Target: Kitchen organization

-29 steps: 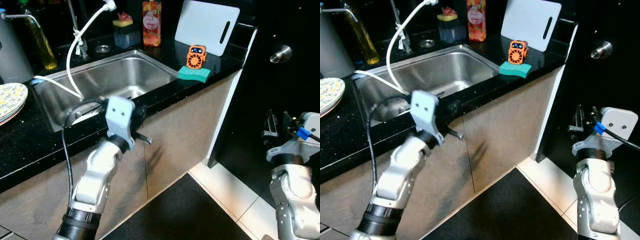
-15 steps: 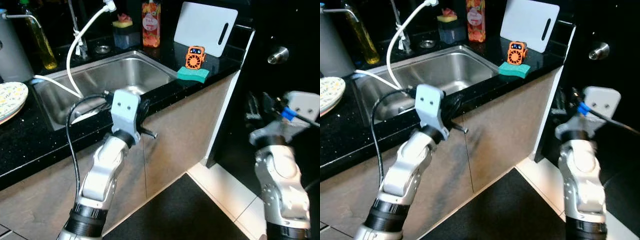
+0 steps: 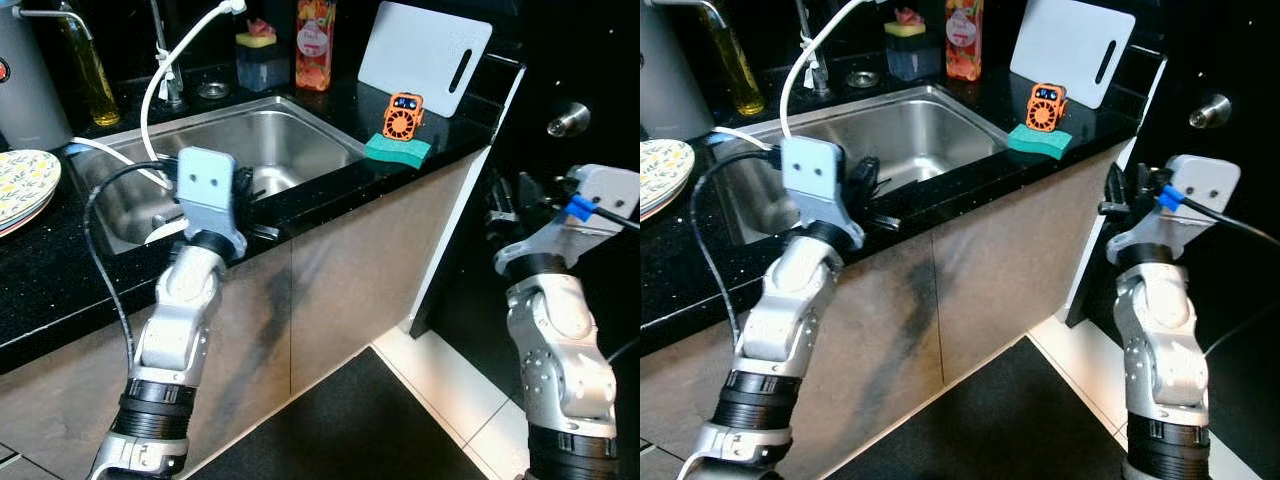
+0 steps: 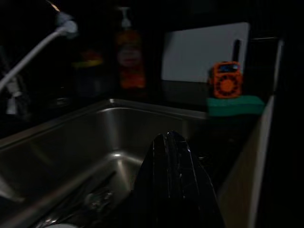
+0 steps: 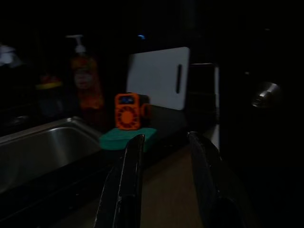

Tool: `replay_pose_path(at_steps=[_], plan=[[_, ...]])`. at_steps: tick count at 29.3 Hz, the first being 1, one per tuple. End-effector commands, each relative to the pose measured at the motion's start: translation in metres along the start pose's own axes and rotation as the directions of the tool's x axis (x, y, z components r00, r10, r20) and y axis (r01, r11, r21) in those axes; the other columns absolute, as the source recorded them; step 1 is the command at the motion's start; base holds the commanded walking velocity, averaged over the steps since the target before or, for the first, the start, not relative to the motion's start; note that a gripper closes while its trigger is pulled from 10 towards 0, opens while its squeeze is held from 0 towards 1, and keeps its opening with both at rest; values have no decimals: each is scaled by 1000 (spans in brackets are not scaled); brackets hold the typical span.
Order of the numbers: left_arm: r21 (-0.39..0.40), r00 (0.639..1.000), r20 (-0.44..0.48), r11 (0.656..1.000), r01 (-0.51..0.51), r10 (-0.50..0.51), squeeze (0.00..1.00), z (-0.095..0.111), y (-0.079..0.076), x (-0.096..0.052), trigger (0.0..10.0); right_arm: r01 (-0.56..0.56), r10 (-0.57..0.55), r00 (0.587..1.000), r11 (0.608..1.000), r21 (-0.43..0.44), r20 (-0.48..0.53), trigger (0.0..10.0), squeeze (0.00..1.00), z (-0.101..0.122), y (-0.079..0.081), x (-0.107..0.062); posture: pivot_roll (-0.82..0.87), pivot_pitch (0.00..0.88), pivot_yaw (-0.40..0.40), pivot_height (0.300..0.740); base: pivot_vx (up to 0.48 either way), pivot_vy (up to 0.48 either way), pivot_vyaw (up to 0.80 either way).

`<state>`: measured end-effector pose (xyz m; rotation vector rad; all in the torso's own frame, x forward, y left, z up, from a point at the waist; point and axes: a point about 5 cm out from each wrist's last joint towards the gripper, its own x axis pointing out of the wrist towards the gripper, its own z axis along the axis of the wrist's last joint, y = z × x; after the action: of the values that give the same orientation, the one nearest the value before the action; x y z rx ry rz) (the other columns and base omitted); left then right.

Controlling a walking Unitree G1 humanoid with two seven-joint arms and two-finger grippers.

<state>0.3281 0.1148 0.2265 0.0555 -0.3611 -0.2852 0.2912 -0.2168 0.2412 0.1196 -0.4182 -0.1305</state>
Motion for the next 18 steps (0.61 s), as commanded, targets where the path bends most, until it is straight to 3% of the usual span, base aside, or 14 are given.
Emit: replay_pose_path(at_steps=[1,12,18], plan=[[-8,999,1,999,33,-33,0,-1,-7,1,10000,32,-32,999,999,6,-9,10000,0,-2,-6,-2,-116,9,23,740,0,0,0],[-21,999,0,999,44,-44,0,-3,-11,6,10000,149,-149,989,988,50,-10,10000,0,1,-27,-1,-139,0,27,740,0,0,0],[-23,999,-1,998,52,-52,0,-5,-13,6,10000,196,-196,981,981,18,7,10000,0,5,-35,-1,-139,0,26,740,0,0,0]])
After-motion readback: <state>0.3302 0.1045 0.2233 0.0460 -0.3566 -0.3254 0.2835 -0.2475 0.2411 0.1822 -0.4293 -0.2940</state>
